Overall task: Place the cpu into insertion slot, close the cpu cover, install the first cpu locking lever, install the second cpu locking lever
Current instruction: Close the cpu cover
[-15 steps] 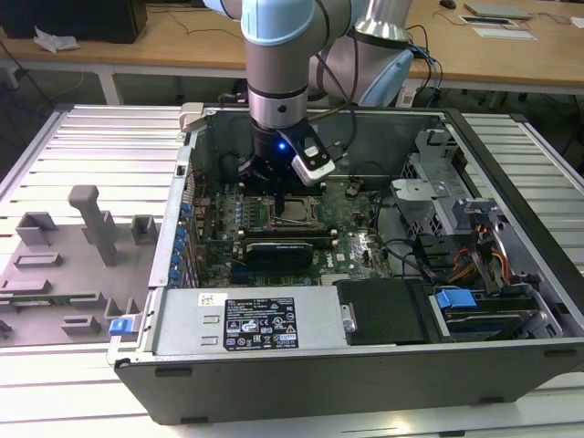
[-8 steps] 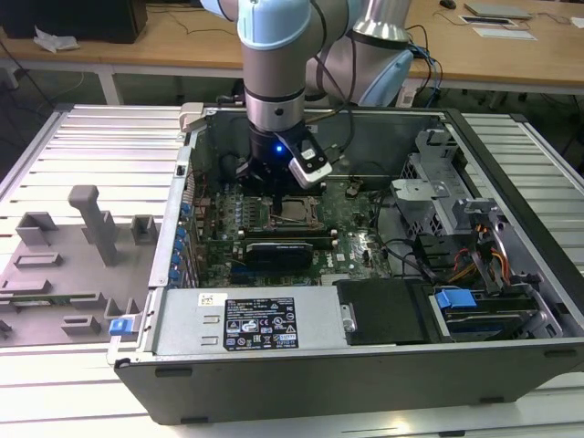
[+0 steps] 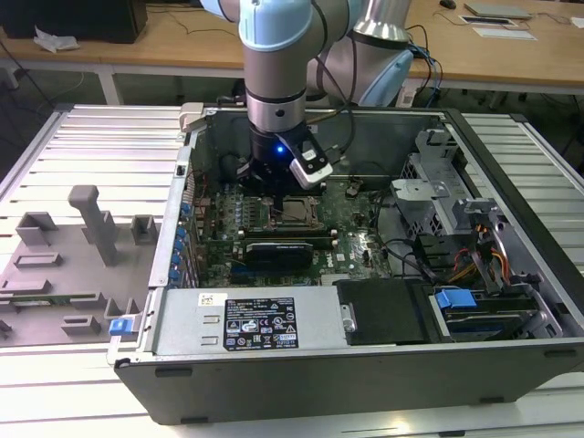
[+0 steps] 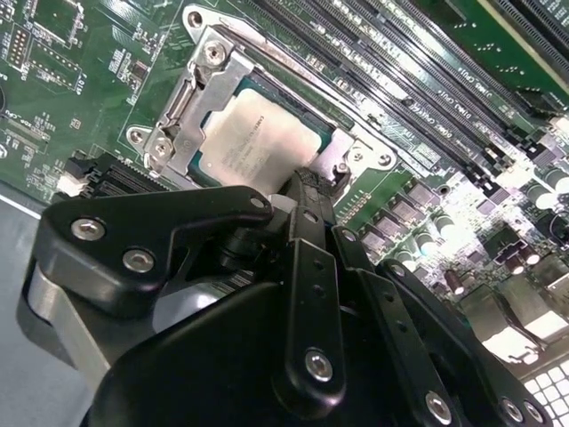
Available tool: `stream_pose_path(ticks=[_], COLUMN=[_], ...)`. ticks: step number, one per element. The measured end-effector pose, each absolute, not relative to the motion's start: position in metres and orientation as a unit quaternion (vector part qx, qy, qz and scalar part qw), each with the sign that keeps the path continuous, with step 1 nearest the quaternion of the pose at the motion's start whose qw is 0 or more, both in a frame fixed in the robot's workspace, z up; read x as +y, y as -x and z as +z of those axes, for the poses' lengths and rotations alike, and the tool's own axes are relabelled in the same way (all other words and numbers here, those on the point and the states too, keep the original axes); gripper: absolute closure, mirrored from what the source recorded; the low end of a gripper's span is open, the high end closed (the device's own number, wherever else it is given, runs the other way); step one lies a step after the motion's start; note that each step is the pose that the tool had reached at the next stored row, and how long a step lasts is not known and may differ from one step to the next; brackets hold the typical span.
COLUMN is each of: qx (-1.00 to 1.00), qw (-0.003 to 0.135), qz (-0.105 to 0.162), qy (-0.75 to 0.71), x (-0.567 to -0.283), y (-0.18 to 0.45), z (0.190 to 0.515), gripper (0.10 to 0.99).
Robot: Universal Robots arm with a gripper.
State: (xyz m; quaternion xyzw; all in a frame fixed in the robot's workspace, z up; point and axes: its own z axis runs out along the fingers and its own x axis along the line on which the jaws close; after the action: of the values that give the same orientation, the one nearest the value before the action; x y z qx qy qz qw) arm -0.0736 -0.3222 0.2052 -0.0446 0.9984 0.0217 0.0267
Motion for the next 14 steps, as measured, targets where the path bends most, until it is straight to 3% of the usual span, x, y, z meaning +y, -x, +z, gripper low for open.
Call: stream_pose_path(ticks=[9, 14], qx=[0.998, 0.999], qw=[0.026, 0.017], qz=[0.022, 0.022], qy=[0.045, 0.044], x=[-0.322, -0.322], y=[0.071, 0.049], z=[0.212, 0.212], gripper=[0.980, 0.980])
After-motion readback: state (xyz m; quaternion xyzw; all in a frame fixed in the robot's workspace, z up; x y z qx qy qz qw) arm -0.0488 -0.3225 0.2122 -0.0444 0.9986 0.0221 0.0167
